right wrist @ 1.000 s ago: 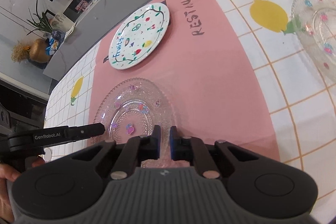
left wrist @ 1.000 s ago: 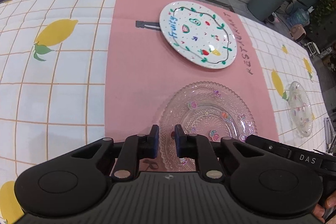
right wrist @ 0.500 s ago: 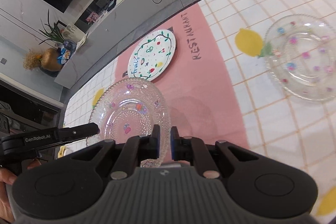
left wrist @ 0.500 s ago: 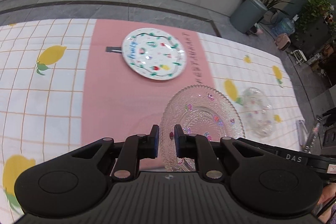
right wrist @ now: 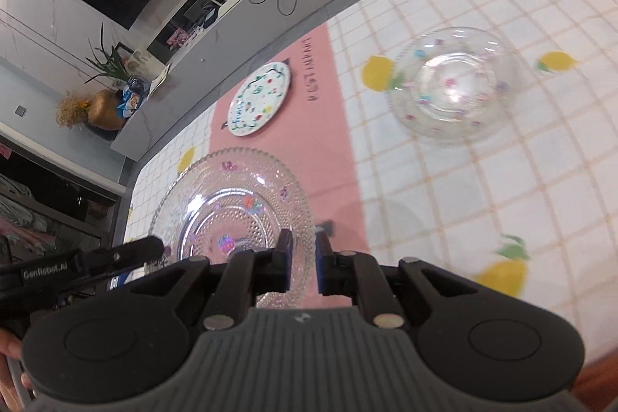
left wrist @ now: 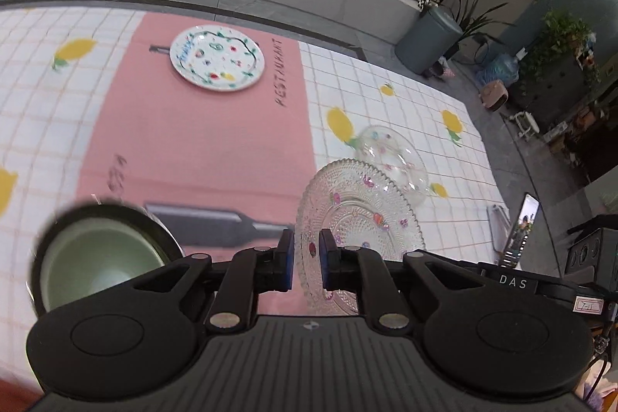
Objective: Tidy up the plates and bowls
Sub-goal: 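Lift the glass plate and carry it beside the bowl stack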
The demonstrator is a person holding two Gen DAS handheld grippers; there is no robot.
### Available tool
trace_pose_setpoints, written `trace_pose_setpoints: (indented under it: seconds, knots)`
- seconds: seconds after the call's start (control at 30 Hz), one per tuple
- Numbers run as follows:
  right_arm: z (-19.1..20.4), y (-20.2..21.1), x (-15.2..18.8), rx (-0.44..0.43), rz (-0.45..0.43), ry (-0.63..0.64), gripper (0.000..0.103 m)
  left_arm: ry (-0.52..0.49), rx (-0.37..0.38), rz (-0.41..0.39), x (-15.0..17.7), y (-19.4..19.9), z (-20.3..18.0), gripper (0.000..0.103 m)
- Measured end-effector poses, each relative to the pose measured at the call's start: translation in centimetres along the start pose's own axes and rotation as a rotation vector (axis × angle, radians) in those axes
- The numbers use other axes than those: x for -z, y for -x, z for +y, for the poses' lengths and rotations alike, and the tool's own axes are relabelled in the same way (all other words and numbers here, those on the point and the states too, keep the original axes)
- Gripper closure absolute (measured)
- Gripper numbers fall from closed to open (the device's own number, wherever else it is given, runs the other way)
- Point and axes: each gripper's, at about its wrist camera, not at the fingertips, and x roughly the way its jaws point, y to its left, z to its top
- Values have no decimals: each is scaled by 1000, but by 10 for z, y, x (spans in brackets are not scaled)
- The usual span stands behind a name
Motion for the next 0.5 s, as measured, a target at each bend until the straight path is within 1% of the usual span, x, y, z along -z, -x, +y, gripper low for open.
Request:
trace_pose_setpoints:
  seconds: [0.23,0.5]
  knots:
    - [-27,10,23,43,14,10,93,65,2,-18,47,-16,-2,89]
    - [-52,-11,35,55,72,-20,94,86,-64,-55,83,-35,3,89]
